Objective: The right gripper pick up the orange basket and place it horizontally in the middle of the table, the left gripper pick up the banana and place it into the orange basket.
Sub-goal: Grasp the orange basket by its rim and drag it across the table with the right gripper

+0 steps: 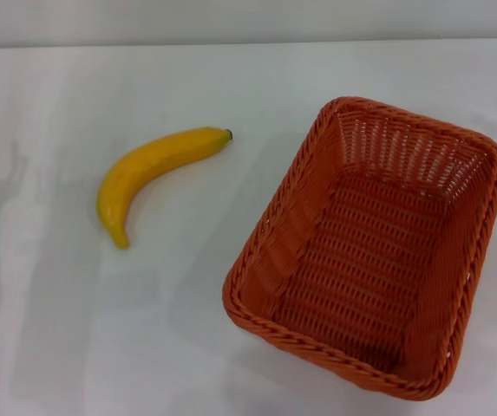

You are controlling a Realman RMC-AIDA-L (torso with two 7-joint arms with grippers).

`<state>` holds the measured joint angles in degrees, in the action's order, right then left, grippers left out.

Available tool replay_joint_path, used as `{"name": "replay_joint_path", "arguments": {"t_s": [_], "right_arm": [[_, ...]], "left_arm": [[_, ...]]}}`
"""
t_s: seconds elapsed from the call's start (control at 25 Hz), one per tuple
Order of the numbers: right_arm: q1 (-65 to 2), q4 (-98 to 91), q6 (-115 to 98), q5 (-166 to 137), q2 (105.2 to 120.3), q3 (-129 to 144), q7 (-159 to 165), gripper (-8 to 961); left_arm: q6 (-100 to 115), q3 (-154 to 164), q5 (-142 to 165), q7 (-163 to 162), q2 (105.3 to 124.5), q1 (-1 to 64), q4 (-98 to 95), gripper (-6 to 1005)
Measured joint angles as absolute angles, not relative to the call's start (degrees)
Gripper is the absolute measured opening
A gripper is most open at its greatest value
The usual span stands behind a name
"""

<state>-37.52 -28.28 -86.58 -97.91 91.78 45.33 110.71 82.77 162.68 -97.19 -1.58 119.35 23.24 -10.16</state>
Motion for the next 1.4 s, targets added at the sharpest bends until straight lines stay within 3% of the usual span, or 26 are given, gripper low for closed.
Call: {"name": "replay_joint_path", "arguments": {"t_s": [0.24,0.44,1.04,1.08,1.12,1.28,1.4], "right_arm": [[-45.12,-32.98,-90.05,-113.26,90.88,48.58,116.6,817],[-49.99,-36.34,-93.29,-120.67,91.59,56.12,121.23,815],[-55.32,-45.91,-94.11,-135.25,101.41,58.04,124.56,809],[-55.38,-47.22,-93.17,-137.77,102.98,58.04,124.61,808],[-55.38,-47.22,-93.17,-137.77,102.98,58.04,124.61,808],[-55.72,-49.27,-91.37,-141.24,105.56,57.96,124.7,806],[-56.07,-49.63,-89.35,-142.33,106.7,58.02,124.83,805]], "left_arm": [[82.17,162.68,-96.27,-1.12,119.35,24.11,-10.1,859],[82.09,162.68,-95.39,-0.97,119.36,24.51,-10.11,859],[81.46,162.68,-95.39,-0.91,119.46,24.89,-10.11,860],[81.46,162.68,-95.4,-0.9,119.45,25.0,-10.11,860],[81.46,162.68,-95.4,-0.9,119.45,25.0,-10.11,860],[81.46,162.68,-95.43,-0.88,119.44,25.07,-10.11,860],[81.43,162.68,-95.45,-0.88,119.44,25.06,-10.11,860]]}}
